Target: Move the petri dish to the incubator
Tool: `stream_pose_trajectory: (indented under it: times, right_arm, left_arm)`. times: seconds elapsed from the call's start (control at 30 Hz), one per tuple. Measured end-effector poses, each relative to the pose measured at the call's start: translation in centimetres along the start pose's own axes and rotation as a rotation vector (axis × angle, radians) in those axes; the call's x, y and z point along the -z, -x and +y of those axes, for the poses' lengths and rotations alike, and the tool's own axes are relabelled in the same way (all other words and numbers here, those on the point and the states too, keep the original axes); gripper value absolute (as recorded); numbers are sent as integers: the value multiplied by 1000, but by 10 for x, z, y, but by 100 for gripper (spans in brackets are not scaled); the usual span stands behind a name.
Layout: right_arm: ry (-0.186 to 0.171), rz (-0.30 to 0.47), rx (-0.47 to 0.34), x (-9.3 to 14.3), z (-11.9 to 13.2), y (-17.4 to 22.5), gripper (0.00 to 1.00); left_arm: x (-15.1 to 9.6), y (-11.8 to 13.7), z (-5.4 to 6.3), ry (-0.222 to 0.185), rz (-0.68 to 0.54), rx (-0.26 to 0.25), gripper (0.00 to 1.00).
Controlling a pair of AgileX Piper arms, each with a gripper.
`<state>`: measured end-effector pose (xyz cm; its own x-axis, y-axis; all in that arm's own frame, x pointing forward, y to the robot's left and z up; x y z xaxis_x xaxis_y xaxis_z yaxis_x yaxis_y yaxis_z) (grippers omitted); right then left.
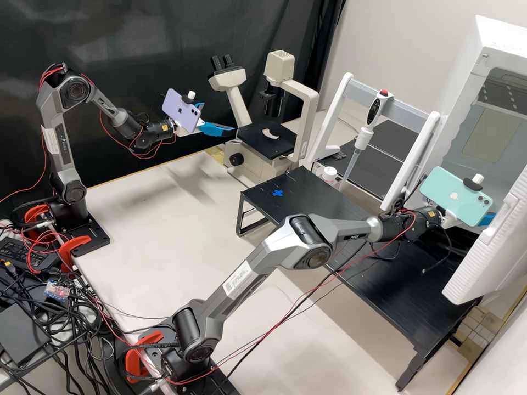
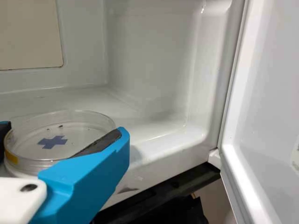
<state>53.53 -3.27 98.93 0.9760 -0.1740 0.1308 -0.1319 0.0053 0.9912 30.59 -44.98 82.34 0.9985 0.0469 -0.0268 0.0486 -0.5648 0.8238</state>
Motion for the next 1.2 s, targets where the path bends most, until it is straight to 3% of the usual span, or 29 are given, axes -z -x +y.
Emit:
stream_pose_trajectory:
  times: [0.03, 0.07, 0.27, 0.43, 0.7, 0.9, 1.0, 1.2]
  right_arm:
    - [0, -1, 1, -1, -1, -1, 0]
    - [-1, 1, -1, -1, 0, -1, 100]
    - [-1, 4, -1, -1, -1, -2, 100]
    - [26, 5, 5, -1, -2, -2, 100]
    - [14, -2, 51, -13, -18, 3, 100]
    - [16, 31, 42, -9, -2, 24, 100]
    - [11, 30, 36, -12, 5, 34, 100]
    - [-46, 8, 24, -29, 16, 66, 100]
  left_arm:
    - [0, 0, 0, 0, 0, 0, 100]
    - [0, 0, 0, 0, 0, 0, 100]
    - [0, 0, 0, 0, 0, 0, 100]
    - [0, 0, 0, 0, 0, 0, 100]
    - [0, 0, 0, 0, 0, 0, 100]
    - [0, 0, 0, 0, 0, 0, 100]
    - [0, 0, 0, 0, 0, 0, 100]
    - [0, 0, 0, 0, 0, 0, 100]
